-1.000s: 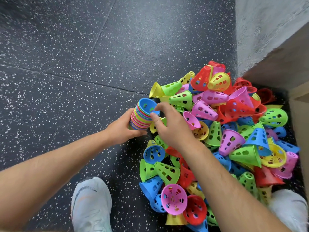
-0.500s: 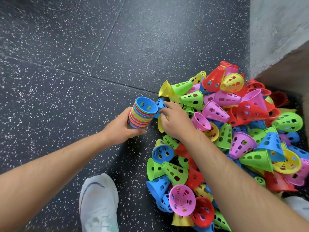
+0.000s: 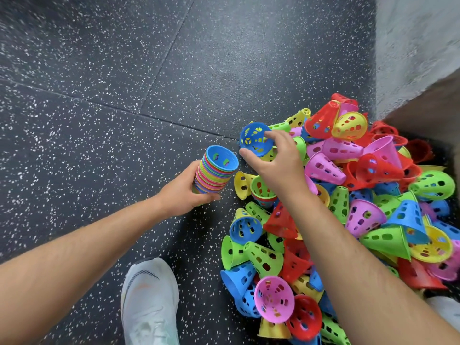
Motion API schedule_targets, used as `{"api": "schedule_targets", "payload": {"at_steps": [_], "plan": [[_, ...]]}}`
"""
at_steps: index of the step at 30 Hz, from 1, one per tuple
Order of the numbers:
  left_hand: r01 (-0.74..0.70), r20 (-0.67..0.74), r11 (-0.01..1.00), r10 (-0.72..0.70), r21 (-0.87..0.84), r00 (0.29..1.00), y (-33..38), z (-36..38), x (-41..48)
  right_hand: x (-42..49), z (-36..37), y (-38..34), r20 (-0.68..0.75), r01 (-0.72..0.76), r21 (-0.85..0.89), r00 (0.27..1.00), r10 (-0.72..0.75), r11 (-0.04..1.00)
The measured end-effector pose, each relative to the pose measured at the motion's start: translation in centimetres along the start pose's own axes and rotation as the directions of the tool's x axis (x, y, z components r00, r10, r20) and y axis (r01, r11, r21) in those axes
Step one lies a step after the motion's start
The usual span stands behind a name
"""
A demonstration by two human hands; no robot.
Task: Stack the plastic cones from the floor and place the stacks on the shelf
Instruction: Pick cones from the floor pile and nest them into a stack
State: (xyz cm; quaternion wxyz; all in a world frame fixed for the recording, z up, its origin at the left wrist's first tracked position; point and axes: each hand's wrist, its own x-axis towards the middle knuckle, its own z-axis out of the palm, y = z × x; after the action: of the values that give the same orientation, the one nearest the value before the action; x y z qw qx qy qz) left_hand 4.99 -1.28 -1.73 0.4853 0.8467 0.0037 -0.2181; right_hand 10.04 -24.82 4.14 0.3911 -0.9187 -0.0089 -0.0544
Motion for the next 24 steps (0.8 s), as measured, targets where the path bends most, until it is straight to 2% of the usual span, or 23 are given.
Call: {"api": "schedule_targets", "payload": {"at_steps": [3,6,10,12,16,18,21,24], "plan": [[0.018,0.003,1.000,-0.018,0.012,1.000,0.0,0.0,0.1,0.2,-0.8,-1.1,-0.037,-0.010,0.072,0.999,0.013,0.997],[0.033,0.003,0.999,-0.033,0.014,0.999,0.0,0.1,0.0,0.1,-1.1,-2.2,0.058,-0.086,0.206,0.995,0.075,0.975],[0.049,0.012,0.998,-0.049,0.034,0.999,0.0,0.0,0.1,-0.1,-0.6,-2.5,0.055,-0.099,0.251,0.995,0.088,0.963],[0.050,0.015,0.998,-0.051,0.040,0.999,0.0,0.0,0.1,-0.2,-0.5,-2.5,0.103,-0.124,0.275,0.990,0.099,0.953],[0.052,0.019,0.997,-0.053,0.057,0.998,0.2,0.2,0.2,-0.1,0.3,-2.0,0.351,-0.116,0.114,0.934,0.070,0.987],[0.063,0.008,0.993,-0.064,0.098,0.998,0.5,0.1,0.2,-0.1,1.1,-1.4,0.422,-0.076,0.025,0.905,0.058,0.997],[0.071,0.004,0.991,-0.072,0.109,0.997,0.6,0.1,0.4,0.1,1.6,-0.5,0.420,-0.026,0.014,0.907,0.017,1.000],[0.080,0.012,0.992,-0.081,0.094,0.997,0.5,0.0,0.5,1.2,1.9,0.7,0.286,0.142,-0.080,0.952,-0.113,0.987]]}}
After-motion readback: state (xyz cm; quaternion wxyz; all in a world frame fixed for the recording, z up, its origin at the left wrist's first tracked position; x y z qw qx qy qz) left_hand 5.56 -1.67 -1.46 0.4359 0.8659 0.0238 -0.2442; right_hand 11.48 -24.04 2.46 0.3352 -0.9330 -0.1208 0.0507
